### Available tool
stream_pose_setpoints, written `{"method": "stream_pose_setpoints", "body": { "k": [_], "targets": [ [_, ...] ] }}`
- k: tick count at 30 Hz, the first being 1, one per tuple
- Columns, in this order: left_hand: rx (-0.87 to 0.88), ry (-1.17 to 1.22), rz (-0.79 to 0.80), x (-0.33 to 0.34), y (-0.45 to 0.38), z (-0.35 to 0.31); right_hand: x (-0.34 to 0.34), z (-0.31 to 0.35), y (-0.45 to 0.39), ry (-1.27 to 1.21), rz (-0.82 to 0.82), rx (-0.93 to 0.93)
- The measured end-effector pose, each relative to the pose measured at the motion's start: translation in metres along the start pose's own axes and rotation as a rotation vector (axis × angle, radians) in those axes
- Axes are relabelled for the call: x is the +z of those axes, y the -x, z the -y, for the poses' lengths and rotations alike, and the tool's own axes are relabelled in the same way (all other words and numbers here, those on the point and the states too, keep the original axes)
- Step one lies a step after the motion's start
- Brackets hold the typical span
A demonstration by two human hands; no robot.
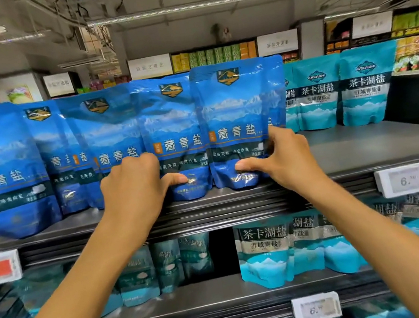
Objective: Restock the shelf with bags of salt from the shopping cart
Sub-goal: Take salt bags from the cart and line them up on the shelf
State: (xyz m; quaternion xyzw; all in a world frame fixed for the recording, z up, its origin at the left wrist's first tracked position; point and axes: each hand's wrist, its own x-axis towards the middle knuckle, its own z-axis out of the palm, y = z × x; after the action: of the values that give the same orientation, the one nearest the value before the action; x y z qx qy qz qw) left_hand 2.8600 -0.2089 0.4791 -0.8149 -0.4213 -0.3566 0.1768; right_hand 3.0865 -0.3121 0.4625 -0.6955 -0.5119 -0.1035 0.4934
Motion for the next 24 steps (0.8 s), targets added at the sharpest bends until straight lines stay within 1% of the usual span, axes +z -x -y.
{"method": "stream_pose_setpoints", "body": {
  "k": [3,5,14,18,21,24],
  "targets": [
    [-0.017,-0.042,0.018,-0.001,-0.001,0.002,0.001,0.0,0.004,0.127,-0.03,0.033],
    [-0.024,-0.041,0.009,-0.001,0.001,0.006,0.002,0.0,0.009,0.169,-0.063,0.034],
    [-0.003,0.108,-0.1,0.01,0.014,0.016,-0.001,-0.004,0.023,0.072,-0.051,0.053],
    [-0.046,0.153,-0.164,0.016,0.016,0.02,-0.002,-0.004,0.026,0.046,-0.065,0.056],
    [-0.063,0.241,-0.263,0.012,0.02,0.024,-0.006,-0.005,0.029,0.027,-0.122,0.052],
    [-0.073,0.411,-0.429,0.004,0.037,0.016,-0.016,-0.008,0.042,-0.003,-0.256,-0.01]
  ]
}}
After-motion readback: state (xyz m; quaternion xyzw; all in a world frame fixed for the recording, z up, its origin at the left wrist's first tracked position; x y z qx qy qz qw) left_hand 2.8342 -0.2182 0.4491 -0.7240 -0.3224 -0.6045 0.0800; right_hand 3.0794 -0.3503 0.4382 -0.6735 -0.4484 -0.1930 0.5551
